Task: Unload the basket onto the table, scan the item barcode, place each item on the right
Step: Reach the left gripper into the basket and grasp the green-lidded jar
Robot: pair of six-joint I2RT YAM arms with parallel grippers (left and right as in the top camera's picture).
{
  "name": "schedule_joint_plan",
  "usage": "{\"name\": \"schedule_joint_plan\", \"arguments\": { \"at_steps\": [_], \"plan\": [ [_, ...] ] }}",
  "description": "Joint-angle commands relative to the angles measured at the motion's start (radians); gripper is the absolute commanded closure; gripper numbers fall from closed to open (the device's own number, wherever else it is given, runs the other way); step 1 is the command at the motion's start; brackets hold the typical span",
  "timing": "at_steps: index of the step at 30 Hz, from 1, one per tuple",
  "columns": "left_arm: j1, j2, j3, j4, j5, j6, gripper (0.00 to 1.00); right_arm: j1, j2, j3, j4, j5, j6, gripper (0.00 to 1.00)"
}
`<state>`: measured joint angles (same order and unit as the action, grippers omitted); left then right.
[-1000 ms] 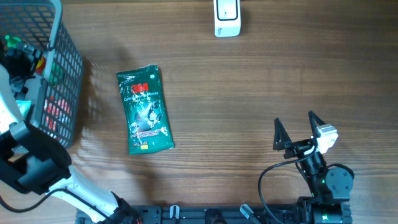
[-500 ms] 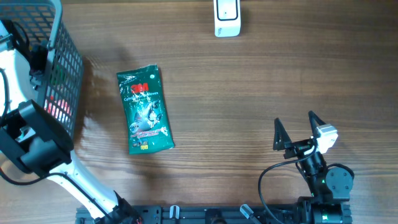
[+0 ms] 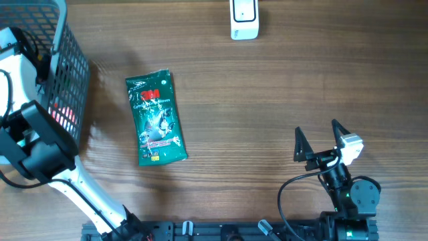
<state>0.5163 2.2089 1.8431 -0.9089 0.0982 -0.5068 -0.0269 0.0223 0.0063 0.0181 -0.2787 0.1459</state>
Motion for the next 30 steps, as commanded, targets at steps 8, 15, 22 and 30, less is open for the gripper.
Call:
{"name": "schedule_joint_plan", "arguments": {
  "at_steps": [8, 15, 22, 30],
  "plan": [
    [0.003, -0.029, 0.011, -0.03, -0.002, 0.006, 0.4, 0.008, -0.005, -0.001, 0.003, 0.016, 0.011, 0.0],
    [0.003, -0.206, 0.011, -0.047, -0.043, 0.033, 0.37, 0.008, -0.005, -0.001, 0.003, 0.016, 0.011, 0.0],
    [0.003, -0.43, 0.011, -0.104, -0.156, 0.072, 0.36, 0.008, -0.005, -0.001, 0.003, 0.016, 0.011, 0.0],
    [0.002, -0.685, 0.011, -0.167, -0.144, 0.084, 0.36, 0.008, -0.005, -0.001, 0.003, 0.016, 0.011, 0.0]
  ]
}}
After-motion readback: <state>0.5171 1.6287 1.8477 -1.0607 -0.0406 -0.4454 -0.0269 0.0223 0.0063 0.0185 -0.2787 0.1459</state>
